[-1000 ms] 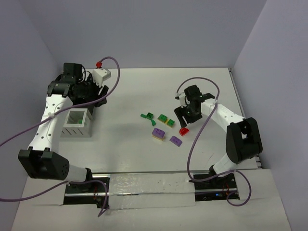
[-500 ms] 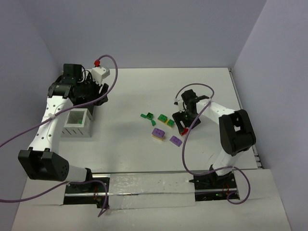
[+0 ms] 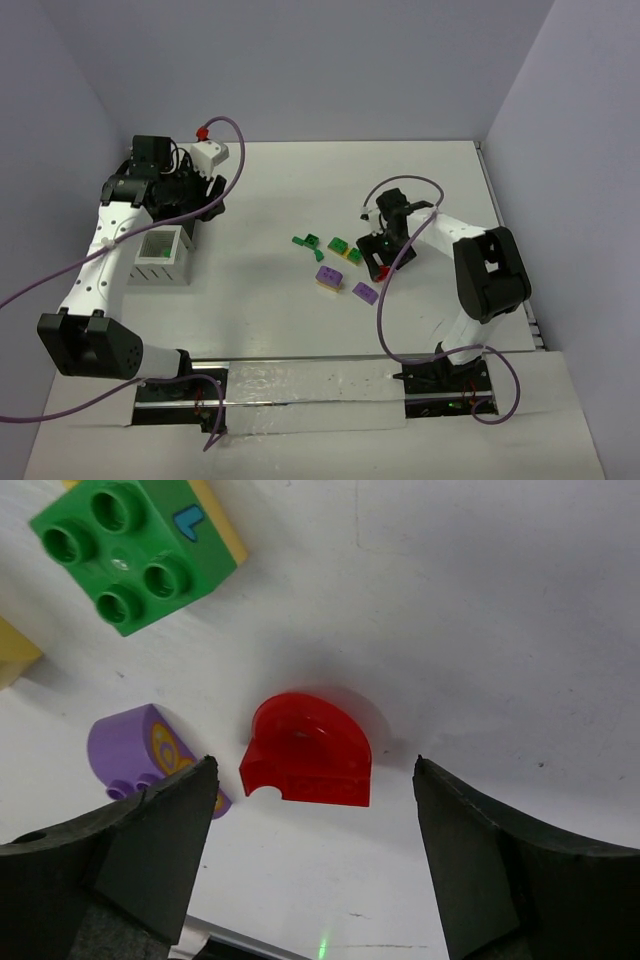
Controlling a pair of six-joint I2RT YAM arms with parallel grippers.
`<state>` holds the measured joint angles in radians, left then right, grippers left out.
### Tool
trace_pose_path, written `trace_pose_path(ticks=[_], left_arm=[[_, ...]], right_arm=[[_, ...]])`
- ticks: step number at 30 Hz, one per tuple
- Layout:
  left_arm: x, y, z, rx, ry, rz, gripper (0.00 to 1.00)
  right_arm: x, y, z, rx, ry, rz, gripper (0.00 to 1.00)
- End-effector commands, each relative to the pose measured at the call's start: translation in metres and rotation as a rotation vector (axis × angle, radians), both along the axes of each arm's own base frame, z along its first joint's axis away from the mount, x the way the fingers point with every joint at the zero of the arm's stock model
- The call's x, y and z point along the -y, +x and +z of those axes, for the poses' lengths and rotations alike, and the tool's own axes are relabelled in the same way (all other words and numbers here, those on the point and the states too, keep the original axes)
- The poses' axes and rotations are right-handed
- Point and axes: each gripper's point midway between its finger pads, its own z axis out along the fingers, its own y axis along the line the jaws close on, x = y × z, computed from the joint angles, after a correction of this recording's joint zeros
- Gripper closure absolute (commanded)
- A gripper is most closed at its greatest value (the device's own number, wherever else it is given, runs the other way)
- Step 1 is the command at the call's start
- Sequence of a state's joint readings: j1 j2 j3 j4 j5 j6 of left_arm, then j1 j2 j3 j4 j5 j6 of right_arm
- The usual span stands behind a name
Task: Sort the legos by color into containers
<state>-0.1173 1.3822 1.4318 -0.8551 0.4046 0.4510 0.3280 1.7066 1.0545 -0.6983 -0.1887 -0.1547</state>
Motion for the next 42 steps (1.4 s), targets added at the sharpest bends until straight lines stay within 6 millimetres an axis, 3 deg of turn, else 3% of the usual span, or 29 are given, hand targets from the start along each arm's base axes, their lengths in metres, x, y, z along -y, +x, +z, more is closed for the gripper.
trace_pose_path(ticks=[1, 8, 11, 20, 22, 26, 29, 32, 36, 42], left_arm=[[0.005, 0.002, 0.015, 0.057, -0.031, 0.000, 0.32], [0.006, 0.001, 0.011, 0.047, -0.041, 0.003, 0.32], [0.008, 0.001, 0.009, 0.040, -0.051, 0.004, 0.33], [0.020, -0.011, 0.003, -0.016, -0.139, 0.004, 0.33], [0.023, -0.014, 0.004, -0.026, -0.172, 0.008, 0.33], [0.027, -0.018, 0.007, -0.068, -0.266, 0.021, 0.33], [0.037, -0.022, 0.019, -0.104, -0.371, -0.006, 0.33], [0.046, -0.022, 0.035, -0.112, -0.436, -0.028, 0.33], [0.064, -0.028, 0.050, -0.174, -0.561, -0.082, 0.33], [0.088, -0.046, 0.056, -0.348, -0.760, -0.164, 0.30]], right_arm=[[0.004, 0.003, -0.011, 0.030, -0.052, 0.019, 0.16], [0.004, -0.002, -0.015, 0.042, -0.079, 0.043, 0.23], [0.001, -0.002, -0.012, 0.049, -0.065, 0.057, 0.35], [-0.014, -0.003, 0.004, 0.044, 0.010, 0.103, 0.58], [-0.019, -0.002, 0.017, 0.065, 0.042, 0.118, 0.60], [-0.035, 0.010, 0.065, 0.175, 0.135, 0.151, 0.64], [-0.055, 0.022, 0.117, 0.268, 0.249, 0.189, 0.65], [-0.072, 0.026, 0.149, 0.314, 0.329, 0.227, 0.65], [-0.116, 0.021, 0.193, 0.386, 0.444, 0.344, 0.66], [-0.173, 0.002, 0.228, 0.455, 0.563, 0.494, 0.66]])
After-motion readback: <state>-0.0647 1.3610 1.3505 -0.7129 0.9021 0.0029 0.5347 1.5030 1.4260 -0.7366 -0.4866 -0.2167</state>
